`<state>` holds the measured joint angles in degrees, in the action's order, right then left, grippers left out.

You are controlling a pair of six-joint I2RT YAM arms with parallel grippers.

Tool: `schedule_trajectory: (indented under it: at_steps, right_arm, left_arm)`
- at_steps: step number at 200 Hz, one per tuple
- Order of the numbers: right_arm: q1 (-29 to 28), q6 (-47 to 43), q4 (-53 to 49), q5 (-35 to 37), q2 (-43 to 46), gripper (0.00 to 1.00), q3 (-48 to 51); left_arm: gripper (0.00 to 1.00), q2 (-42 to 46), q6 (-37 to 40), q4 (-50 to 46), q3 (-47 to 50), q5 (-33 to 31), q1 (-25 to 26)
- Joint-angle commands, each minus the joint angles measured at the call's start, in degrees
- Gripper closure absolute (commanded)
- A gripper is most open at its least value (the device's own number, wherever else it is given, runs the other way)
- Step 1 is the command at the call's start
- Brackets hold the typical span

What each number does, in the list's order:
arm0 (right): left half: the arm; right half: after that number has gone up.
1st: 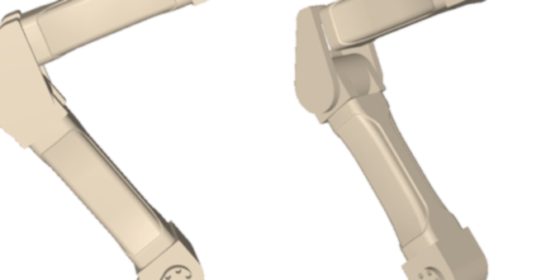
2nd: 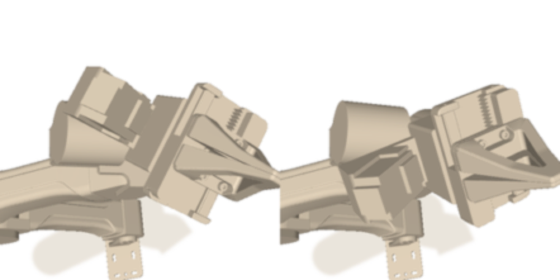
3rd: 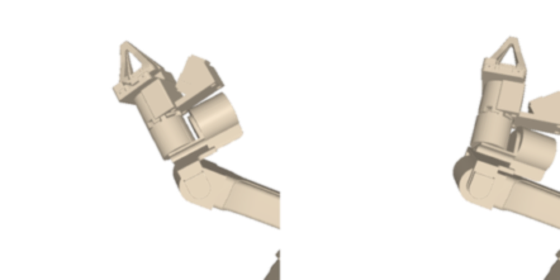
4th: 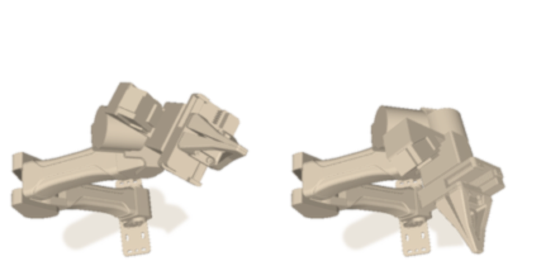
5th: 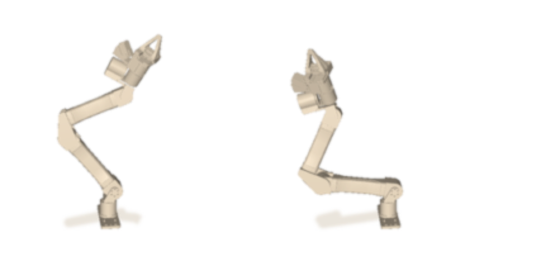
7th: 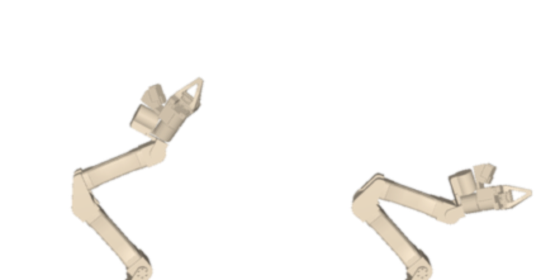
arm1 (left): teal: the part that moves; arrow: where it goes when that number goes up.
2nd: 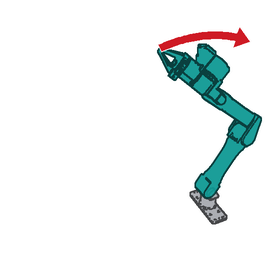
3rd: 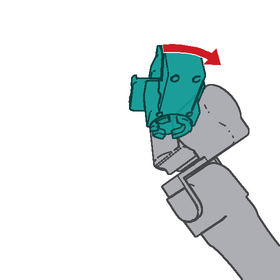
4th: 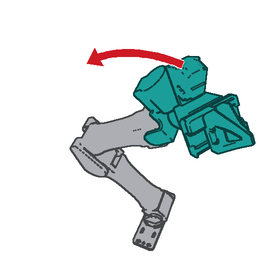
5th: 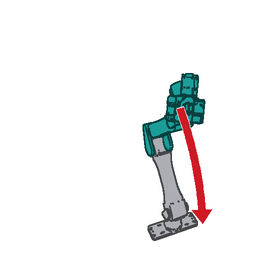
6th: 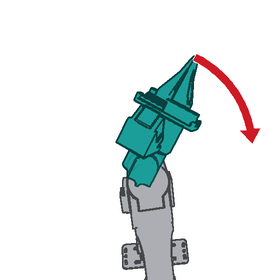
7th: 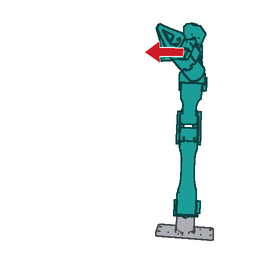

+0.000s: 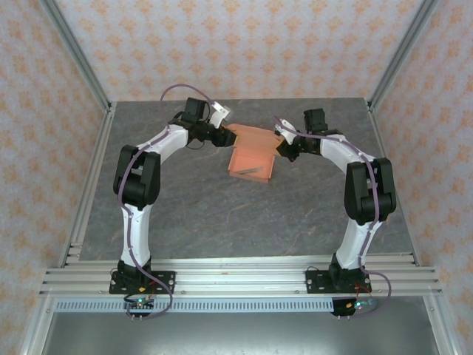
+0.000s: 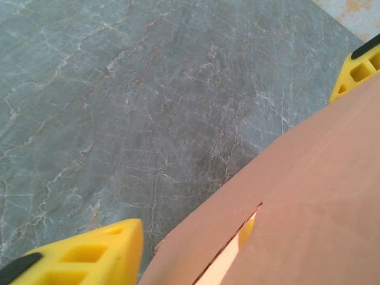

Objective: Fold the paper box

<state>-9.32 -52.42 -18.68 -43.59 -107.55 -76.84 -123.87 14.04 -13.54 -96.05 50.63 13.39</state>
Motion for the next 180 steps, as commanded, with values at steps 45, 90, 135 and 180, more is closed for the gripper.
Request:
schedule_trajectory:
  at_steps: [45,90,135,180]
  right_arm:
    - [0.3,4.1,0.1,1.3,0.6,0.92,-2.3]
    - [-1.1,9.3,0.3,5.7,0.4,0.93,-3.5]
    - [-5.1,22.5,1.1,20.1,1.5,0.91,-3.7]
    - [-9.7,39.1,3.7,34.4,1.6,0.91,-3.0]
  left_arm:
    - [0.7,2.7,-2.3,2.0,2.2,-0.9,-0.1]
    - [0.8,3.8,-3.0,2.4,3.4,-4.4,0.9]
    - [0.87,8.2,-11.7,11.7,10.6,-16.6,3.2]
    - [0.87,10.7,-19.6,13.3,13.1,-29.0,6.6]
